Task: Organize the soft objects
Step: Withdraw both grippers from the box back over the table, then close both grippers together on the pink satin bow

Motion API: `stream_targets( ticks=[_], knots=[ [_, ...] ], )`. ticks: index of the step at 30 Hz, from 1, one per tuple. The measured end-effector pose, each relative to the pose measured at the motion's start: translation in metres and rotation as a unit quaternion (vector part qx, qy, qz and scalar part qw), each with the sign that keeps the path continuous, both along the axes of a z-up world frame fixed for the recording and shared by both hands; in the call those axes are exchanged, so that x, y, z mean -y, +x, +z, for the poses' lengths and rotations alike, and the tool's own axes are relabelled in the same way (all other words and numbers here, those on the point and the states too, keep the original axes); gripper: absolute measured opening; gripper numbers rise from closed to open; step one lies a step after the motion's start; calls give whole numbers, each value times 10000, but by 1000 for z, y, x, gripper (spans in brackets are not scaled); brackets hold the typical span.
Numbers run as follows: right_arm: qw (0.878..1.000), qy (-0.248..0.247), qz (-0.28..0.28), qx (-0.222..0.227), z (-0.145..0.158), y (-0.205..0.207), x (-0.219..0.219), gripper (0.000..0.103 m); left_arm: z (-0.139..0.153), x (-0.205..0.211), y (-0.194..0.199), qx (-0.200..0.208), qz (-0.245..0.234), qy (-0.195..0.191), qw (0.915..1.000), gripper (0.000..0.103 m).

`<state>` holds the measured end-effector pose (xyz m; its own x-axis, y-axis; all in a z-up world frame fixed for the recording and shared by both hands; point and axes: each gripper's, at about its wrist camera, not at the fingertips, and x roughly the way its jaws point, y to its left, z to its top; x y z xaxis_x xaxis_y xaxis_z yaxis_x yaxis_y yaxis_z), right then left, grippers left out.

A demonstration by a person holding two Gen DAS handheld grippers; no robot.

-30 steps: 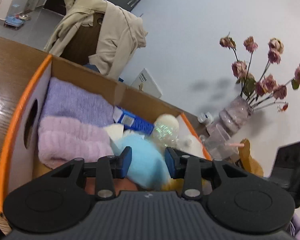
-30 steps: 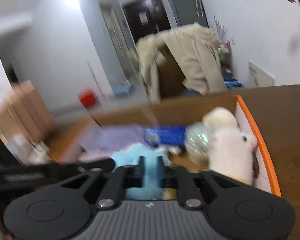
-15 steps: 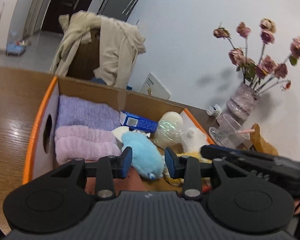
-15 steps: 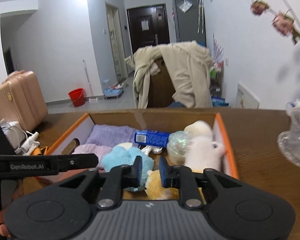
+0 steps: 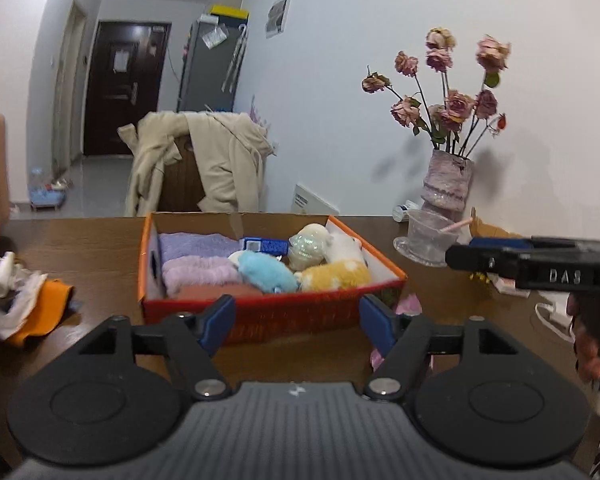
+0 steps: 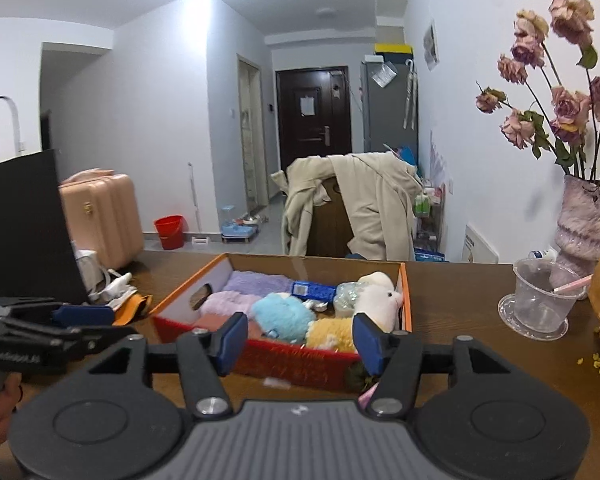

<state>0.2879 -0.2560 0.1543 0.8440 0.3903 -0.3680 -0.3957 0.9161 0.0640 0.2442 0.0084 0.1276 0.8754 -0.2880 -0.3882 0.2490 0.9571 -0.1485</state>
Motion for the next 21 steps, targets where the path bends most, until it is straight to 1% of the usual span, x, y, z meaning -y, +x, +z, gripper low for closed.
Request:
stream_targets(
  ticks=[1,2,4,5,7,8,11,13,15,16,21],
  knots=[
    [10000,15,6,36,-2,-10,1,61,-2,2,-11,44,91,32,9999,82],
    [10000,8,32,90,-4,-19,2,63,-5,2,-23,87,200,51,9997,85],
    [9998,35,43,196,-10,-37,3,74,-11,4,-46,181,354,111,9991,86],
    [9997,84,50,238,-15,-47,5,75,-16,7,-58,219,363,168,9990,88],
    [9995,169,45,265,-25,-62,7,77,-24,9,-78,200,421,170,9988,94],
    [9994,158,18,296,-30,-71,8,77,-30,9,-88,148,452,140,9988,94],
    [9990,-97,-46,431,-46,-97,9,81,-41,13,-107,53,488,112,9987,98],
    [9993,-141,45,357,-55,-108,11,85,-45,18,-114,60,500,179,9986,99],
    [9996,-100,85,239,-62,-113,18,85,-47,23,-114,55,520,250,9983,101],
    [9997,-92,49,208,-64,-114,22,86,-47,25,-112,49,543,248,9982,103],
    [9996,93,-234,92,-70,-108,44,87,-49,39,-97,-32,518,246,9983,103]
  ],
)
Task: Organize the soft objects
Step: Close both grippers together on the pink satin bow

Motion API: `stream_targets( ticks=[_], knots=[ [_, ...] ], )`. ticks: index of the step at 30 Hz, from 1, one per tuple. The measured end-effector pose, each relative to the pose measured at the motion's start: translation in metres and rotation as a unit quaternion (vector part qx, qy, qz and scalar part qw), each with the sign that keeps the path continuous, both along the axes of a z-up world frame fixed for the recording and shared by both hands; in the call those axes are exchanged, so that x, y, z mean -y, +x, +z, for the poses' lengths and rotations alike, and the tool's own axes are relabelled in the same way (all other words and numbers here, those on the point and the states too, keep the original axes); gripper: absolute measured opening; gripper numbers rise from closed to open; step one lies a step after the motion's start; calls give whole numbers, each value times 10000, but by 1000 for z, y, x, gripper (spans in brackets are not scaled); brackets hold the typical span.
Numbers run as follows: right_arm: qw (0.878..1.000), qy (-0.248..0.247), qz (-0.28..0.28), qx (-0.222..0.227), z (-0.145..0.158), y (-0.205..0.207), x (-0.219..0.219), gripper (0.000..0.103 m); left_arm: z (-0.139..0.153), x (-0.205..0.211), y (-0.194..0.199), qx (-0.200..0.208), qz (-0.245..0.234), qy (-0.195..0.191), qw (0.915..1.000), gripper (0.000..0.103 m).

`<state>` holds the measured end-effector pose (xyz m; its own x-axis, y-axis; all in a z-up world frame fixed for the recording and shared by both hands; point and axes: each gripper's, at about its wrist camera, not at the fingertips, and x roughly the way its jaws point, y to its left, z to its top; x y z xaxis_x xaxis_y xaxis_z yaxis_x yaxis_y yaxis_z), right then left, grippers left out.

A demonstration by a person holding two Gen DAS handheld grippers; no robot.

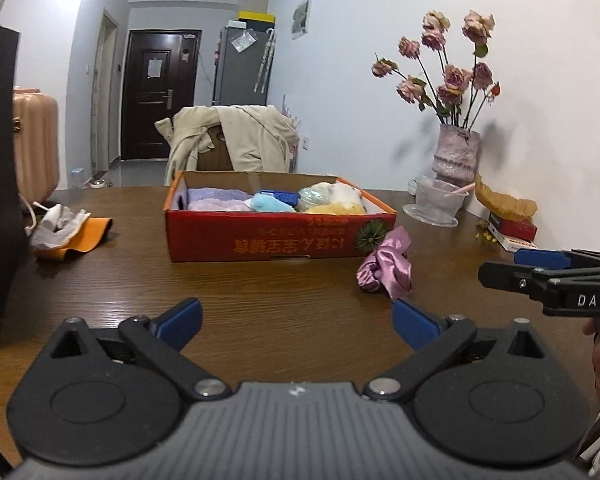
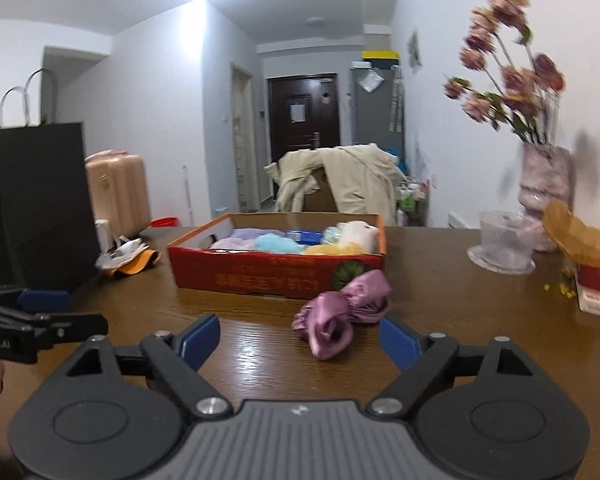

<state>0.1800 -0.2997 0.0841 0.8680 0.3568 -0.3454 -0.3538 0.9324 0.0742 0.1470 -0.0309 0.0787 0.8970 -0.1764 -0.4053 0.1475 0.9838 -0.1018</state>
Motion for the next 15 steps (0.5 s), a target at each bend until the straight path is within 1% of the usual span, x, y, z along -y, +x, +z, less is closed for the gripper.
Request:
stream_targets(
  ticks=[2,5,7,11,14,15],
  knots=[
    [10000,34,-34,-68,-3,8,7,87,-3,7,11,-79,6,-25,10000,103],
    [9995,-48,-178,-244,-3,31,13,87,-6,18,33,-219,-38,-161,9996,103],
    [9993,-62,-205,-308,-2,48,17,87,-9,26,53,-345,-113,-218,9991,103],
    [9986,-10,-272,-459,-2,96,20,85,-17,47,102,-626,-303,-197,9974,103],
    [9968,211,-197,-743,-8,141,23,75,-22,63,135,-745,-578,-359,9949,103],
    [9956,310,-165,-871,-11,157,24,69,-24,69,146,-820,-627,-411,9938,103]
  ],
)
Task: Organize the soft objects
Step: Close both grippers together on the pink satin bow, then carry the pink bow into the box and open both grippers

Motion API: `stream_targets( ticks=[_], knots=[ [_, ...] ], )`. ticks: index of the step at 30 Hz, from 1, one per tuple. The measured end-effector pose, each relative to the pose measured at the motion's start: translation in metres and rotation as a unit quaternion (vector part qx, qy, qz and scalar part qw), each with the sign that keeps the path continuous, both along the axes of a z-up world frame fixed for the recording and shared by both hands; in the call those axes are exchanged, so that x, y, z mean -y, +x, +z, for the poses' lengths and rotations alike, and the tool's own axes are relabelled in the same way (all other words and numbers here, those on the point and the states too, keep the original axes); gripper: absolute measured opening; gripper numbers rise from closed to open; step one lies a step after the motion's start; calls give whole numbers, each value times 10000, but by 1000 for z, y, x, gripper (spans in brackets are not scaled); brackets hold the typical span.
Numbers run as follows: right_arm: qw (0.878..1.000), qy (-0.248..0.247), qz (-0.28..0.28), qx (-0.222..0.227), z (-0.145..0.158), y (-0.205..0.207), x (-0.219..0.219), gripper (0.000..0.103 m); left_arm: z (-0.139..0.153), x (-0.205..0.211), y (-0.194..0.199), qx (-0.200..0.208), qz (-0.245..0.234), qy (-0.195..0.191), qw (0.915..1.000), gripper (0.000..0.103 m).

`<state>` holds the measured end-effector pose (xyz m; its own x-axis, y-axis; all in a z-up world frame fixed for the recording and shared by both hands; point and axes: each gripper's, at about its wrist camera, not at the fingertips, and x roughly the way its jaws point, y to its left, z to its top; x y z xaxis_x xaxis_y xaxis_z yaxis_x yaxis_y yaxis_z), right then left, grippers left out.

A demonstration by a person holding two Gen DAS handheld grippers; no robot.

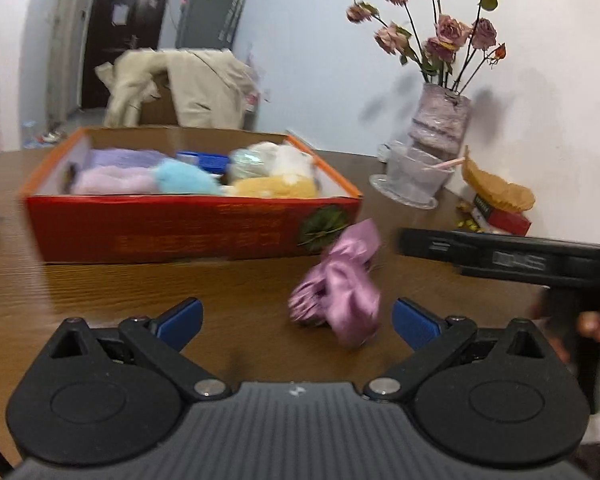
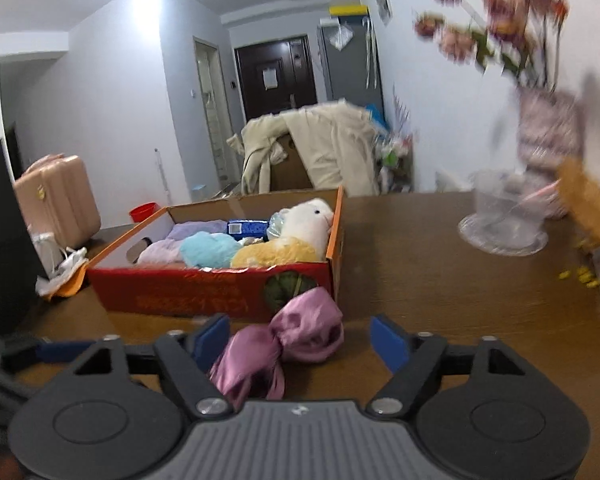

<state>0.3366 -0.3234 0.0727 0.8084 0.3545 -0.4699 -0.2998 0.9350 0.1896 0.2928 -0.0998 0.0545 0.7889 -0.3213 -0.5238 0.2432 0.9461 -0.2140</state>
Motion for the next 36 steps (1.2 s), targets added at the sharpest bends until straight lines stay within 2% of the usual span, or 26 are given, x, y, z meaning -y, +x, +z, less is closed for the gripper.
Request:
stream_targets(
  ticks=[2,3,4,6,8,9,11,12,14,19,25,28,36],
  knots=[
    [9996,192,-35,-199,-9,32,1,65,-4,14,22,-114,-112,-80,9998,101],
    [9993,248,-65,-253,-14,44,0,63,-8,23,32,-139,-179,-49,9997,94],
    [9991,258,-109,-324,-19,56,-1,60,-11,28,39,-180,-198,39,9996,80],
    [9987,233,-178,-414,-29,71,-3,58,-20,35,49,-240,-309,158,9991,62],
    [9979,409,-81,-503,-39,76,-1,55,-30,33,56,-379,-406,92,9984,52],
    [9972,500,-20,-556,-43,76,1,52,-35,29,57,-423,-378,54,9984,43],
    [9942,772,155,-737,-50,78,6,42,-39,20,60,-446,-383,-88,9982,34],
    [9921,916,245,-818,-52,79,8,29,-39,14,62,-516,-405,-240,9976,27],
    [9911,962,322,-858,-52,79,8,25,-38,9,65,-629,-435,-414,9962,24],
    [9941,718,214,-781,-42,61,-2,20,-26,5,50,-597,-543,-442,9958,18],
    [9933,869,83,-754,-29,-11,-9,20,-13,-19,-12,-422,-727,-641,9944,17],
    [9947,706,148,-734,-20,-43,-21,20,-10,-33,-36,-408,-711,-777,9936,17],
    [9983,408,245,-348,17,-83,-61,20,17,-73,-75,26,-692,-984,9927,17]
  ],
)
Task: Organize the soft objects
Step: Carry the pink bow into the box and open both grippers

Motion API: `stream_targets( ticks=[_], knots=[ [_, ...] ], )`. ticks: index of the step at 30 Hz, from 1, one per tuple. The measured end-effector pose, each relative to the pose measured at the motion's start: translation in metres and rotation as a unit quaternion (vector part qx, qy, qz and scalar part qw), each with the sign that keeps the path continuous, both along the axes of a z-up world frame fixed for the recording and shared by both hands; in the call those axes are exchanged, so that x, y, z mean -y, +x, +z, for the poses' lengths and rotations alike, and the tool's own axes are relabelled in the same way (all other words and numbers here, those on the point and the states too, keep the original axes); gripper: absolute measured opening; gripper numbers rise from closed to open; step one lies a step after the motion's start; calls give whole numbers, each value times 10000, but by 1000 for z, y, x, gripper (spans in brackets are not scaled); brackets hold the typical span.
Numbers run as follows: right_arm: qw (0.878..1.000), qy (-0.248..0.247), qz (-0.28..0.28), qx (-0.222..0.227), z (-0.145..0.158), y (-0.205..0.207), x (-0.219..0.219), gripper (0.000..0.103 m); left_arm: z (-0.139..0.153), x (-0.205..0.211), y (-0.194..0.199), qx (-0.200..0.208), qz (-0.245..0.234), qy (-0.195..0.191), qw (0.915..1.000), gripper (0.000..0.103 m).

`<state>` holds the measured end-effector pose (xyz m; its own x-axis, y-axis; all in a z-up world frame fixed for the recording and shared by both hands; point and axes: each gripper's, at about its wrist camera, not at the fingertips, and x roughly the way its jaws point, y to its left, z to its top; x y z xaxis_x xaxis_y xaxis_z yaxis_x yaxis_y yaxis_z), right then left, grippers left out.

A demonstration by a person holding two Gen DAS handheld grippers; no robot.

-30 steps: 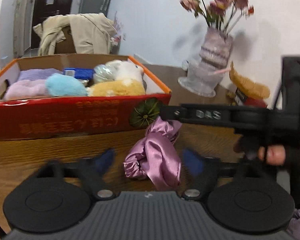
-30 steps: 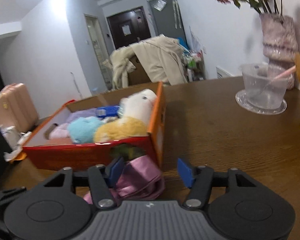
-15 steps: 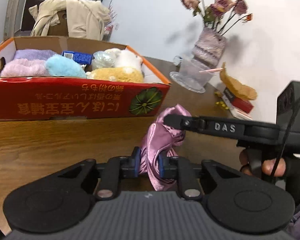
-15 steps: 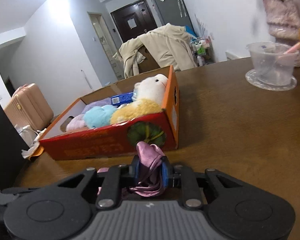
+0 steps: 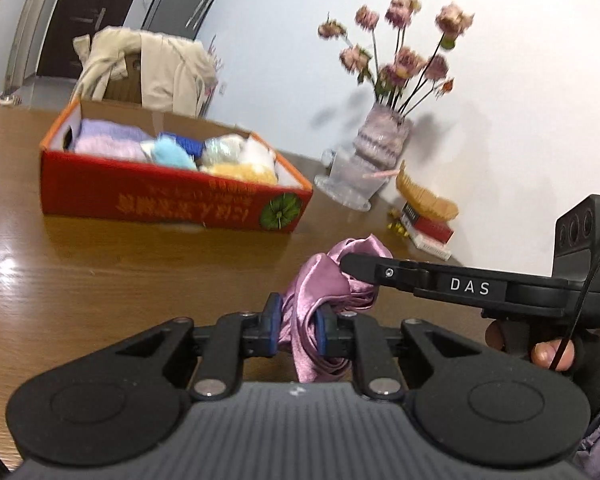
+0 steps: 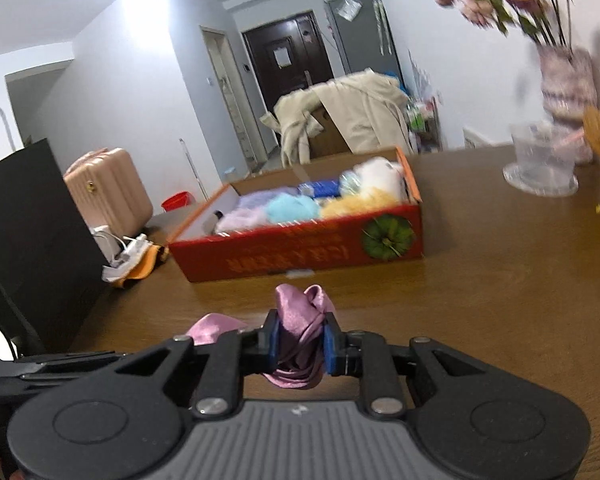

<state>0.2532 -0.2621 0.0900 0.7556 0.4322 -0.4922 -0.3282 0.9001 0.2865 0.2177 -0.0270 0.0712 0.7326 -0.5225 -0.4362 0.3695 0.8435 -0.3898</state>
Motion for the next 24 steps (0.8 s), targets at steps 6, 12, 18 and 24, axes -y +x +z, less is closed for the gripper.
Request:
stream_targets(
  ticks=[6,12,18,24],
  knots=[
    [9996,-74,-81,255,20,-18,-20,20,14,-18,-10,248,-41,-66,9997,17],
    [9988,-137,-92,461,32,-17,-31,20,23,-30,-4,415,-48,-151,9990,17],
    [9963,-170,-25,846,57,12,-40,20,52,-38,29,719,-92,-29,9974,17],
    [9946,-72,28,1037,75,70,-47,20,70,-50,88,728,-99,-148,9972,17]
  ],
)
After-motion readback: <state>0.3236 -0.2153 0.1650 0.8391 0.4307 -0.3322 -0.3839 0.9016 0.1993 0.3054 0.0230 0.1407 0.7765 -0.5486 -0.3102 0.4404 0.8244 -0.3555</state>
